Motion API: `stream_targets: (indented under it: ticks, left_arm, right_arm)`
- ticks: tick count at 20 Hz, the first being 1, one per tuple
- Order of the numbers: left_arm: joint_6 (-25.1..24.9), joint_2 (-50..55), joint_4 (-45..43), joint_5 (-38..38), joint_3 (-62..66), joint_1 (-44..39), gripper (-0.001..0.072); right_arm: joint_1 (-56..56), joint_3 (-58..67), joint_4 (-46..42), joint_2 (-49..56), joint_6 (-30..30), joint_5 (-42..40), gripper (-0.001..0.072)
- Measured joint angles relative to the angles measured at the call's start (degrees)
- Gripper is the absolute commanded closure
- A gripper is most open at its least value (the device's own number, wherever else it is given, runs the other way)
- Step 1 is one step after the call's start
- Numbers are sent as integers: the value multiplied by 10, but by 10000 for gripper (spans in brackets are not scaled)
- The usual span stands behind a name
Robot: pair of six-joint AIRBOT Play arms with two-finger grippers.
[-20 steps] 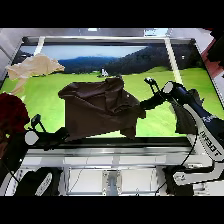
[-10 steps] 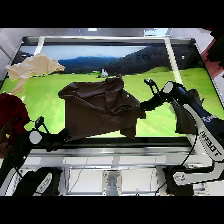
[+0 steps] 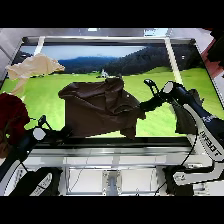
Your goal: Fold the shirts.
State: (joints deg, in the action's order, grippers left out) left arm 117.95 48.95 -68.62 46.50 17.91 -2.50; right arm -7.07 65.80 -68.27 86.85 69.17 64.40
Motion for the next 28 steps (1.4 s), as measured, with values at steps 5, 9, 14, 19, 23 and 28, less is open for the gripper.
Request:
stream_targets:
  ticks: [5,9,14,19,23,28]
  left_arm:
    - [-10,10,7,-19,49,0,695]
    - [-45,11,10,-21,176,0,695]
    - [-113,-6,10,16,349,0,695]
    - [-165,-94,-41,33,525,0,695]
    - [-178,-160,-103,40,635,0,695]
    - [-191,-169,-145,14,709,0,697]
  right_arm:
    - [0,4,1,-9,0,12,688]
    - [0,32,-2,-51,-2,26,689]
    - [1,95,-23,-154,-2,67,688]
    - [1,186,-69,-308,38,105,689]
    - [1,277,-120,-432,87,102,690]
    - [1,351,-136,-480,112,58,690]
